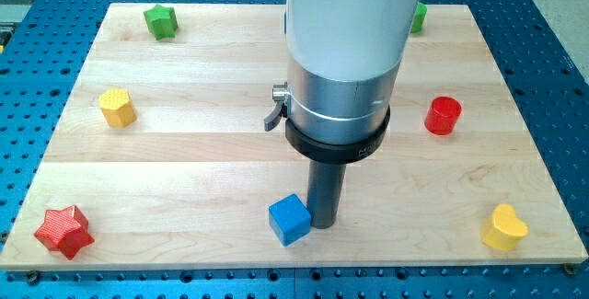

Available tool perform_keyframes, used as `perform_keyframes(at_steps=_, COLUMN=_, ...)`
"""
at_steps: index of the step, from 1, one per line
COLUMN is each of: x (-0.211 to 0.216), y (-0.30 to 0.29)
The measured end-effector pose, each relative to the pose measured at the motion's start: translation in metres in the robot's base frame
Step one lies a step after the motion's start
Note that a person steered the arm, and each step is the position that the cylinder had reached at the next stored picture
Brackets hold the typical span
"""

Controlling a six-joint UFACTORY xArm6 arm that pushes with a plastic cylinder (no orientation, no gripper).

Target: Push the yellow heart to the bottom left of the red circle

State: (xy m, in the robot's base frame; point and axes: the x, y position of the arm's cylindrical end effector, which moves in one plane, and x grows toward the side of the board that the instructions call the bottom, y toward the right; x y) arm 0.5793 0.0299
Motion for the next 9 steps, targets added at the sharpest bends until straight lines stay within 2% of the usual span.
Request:
perform_keyframes(at_steps=3, x=0.001, y=0.000)
perform_keyframes(at_steps=4, x=-0.040, y=0.000)
perform_keyframes(at_steps=5, x=-0.042, y=0.050)
perform_keyframes(at_steps=6, x=-0.053, y=0.131)
perform_keyframes(at_steps=7, x=-0.013, y=0.215)
perform_keyframes(at_steps=8, x=0.038, y=0.265)
perform_keyframes(at_steps=9, x=0.037, y=0.241)
